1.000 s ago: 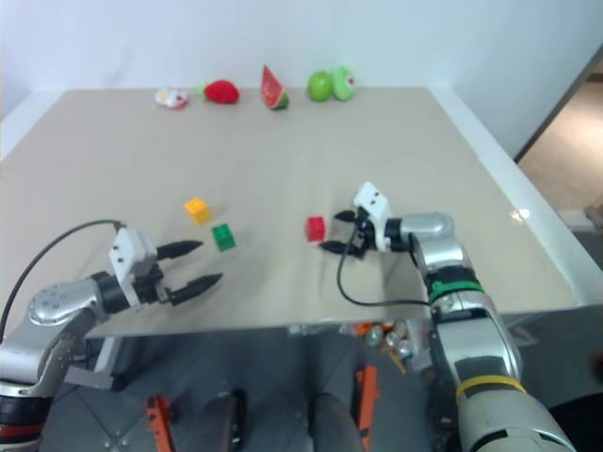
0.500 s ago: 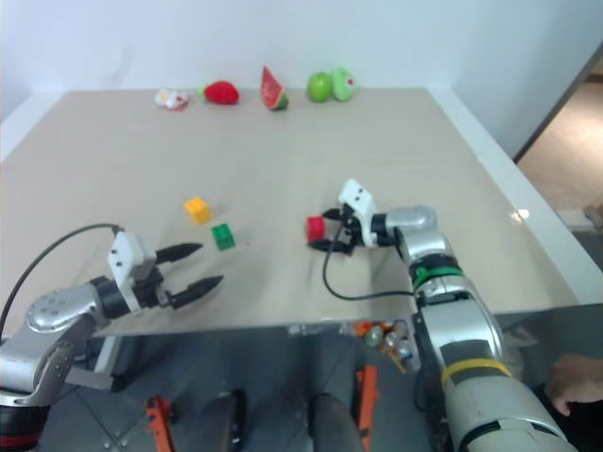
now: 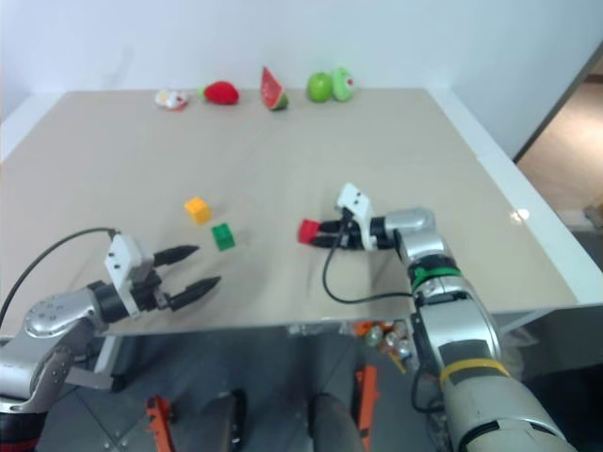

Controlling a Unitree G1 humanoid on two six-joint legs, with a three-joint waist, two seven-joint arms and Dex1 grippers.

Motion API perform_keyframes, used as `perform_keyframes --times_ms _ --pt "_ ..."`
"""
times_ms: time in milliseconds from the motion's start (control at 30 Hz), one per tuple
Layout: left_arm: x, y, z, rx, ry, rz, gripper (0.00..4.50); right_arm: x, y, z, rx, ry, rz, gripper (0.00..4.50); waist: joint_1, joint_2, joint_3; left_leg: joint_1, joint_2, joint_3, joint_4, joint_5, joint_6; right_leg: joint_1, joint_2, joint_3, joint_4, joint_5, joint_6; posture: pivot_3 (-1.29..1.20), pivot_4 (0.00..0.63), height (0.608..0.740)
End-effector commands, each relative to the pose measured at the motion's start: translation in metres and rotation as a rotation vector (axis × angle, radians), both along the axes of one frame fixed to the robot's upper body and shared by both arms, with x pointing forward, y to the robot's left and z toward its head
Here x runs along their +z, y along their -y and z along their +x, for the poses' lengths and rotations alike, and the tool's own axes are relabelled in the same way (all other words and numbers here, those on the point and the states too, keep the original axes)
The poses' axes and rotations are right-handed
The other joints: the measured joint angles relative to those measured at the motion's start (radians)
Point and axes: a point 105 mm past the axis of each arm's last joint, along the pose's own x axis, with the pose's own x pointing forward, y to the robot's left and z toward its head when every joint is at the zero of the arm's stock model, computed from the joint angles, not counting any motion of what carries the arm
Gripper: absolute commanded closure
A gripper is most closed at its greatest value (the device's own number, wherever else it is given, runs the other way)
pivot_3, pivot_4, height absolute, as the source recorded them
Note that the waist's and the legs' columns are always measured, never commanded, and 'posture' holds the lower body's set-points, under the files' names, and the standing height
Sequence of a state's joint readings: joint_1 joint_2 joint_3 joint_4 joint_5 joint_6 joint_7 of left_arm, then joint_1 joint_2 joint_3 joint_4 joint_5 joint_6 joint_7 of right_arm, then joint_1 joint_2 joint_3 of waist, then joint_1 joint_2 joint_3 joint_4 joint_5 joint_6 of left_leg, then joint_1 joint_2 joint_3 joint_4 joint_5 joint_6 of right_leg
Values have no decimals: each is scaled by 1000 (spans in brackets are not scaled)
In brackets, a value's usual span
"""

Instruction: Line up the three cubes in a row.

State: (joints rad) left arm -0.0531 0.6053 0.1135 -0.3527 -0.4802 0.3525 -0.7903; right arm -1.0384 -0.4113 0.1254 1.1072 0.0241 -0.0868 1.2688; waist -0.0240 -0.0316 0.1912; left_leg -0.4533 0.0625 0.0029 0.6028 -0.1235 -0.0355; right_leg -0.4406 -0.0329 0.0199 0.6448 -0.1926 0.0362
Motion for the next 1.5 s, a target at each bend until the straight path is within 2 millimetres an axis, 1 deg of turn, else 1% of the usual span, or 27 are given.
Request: perform_keyframes --times_ms 33,100,267,400,633,767,933,1000,1133,1200,1267,1300,1400,1500 --pt "11 -1 -2 5 49 -6 376 14 -2 0 37 37 10 3339 0 0 0 0 0 0 0 0 0 0 0 0 0 0 0 0 150 740" --pt "9 -4 -3 9 40 -6 376 14 -2 -6 82 17 16 3339 0 0 0 0 0 0 0 0 0 0 0 0 0 0 0 0 150 740" --pt "2 -17 -6 13 -12 3 376 16 7 -35 253 -29 1 3339 2 0 0 0 0 0 0 0 0 0 0 0 0 -1 0 0 150 740" --pt "-4 -24 -5 14 -41 27 376 7 14 -53 329 -21 -62 3339 2 0 0 0 0 0 0 0 0 0 0 0 0 -1 0 0 150 740" --pt "-2 -22 -3 0 -40 18 376 2 18 -56 330 -16 -88 3339 1 0 0 3 0 0 0 0 0 0 0 0 1 1 -2 0 150 740" --pt "-2 -22 -4 -4 -42 20 376 2 21 -55 331 -17 -101 3339 1 0 0 3 0 0 0 0 0 1 0 0 1 1 -2 0 150 740" --pt "0 -24 -4 4 -40 20 376 0 20 -52 323 -34 -103 3339 1 0 0 3 0 0 0 0 0 1 0 0 1 0 -2 0 150 740" --pt "1 -26 -3 13 -38 20 376 0 18 -49 308 -42 -94 2288 1 0 0 4 0 0 0 0 0 1 0 0 1 0 -2 0 150 740" --pt "-1 -28 0 28 -39 22 376 1 16 -45 293 -17 -98 1060 1 0 0 4 0 0 0 0 0 1 0 0 1 1 -2 0 150 740" --pt "-3 -31 4 44 -41 21 376 2 17 -44 289 -4 -114 315 1 0 0 4 0 0 0 0 0 1 0 0 1 1 -2 0 150 740" --pt "-6 -36 12 67 -41 34 376 9 22 -45 298 13 -139 315 1 0 0 4 0 0 0 0 0 1 0 0 1 1 -2 0 150 740" --pt "-7 -38 15 72 -40 44 376 16 25 -46 312 24 -143 315 1 0 0 4 0 0 0 0 0 1 0 0 1 1 -2 0 150 740" --pt "-8 -44 28 88 -33 61 376 44 31 -52 333 78 -132 315 3 1 1 3 0 0 0 0 -1 0 0 0 1 1 -2 0 150 740" --pt "-8 -48 42 98 -19 69 376 71 37 -64 347 125 -107 315 5 2 1 1 0 1 0 0 -1 0 0 0 1 0 -1 0 150 740"
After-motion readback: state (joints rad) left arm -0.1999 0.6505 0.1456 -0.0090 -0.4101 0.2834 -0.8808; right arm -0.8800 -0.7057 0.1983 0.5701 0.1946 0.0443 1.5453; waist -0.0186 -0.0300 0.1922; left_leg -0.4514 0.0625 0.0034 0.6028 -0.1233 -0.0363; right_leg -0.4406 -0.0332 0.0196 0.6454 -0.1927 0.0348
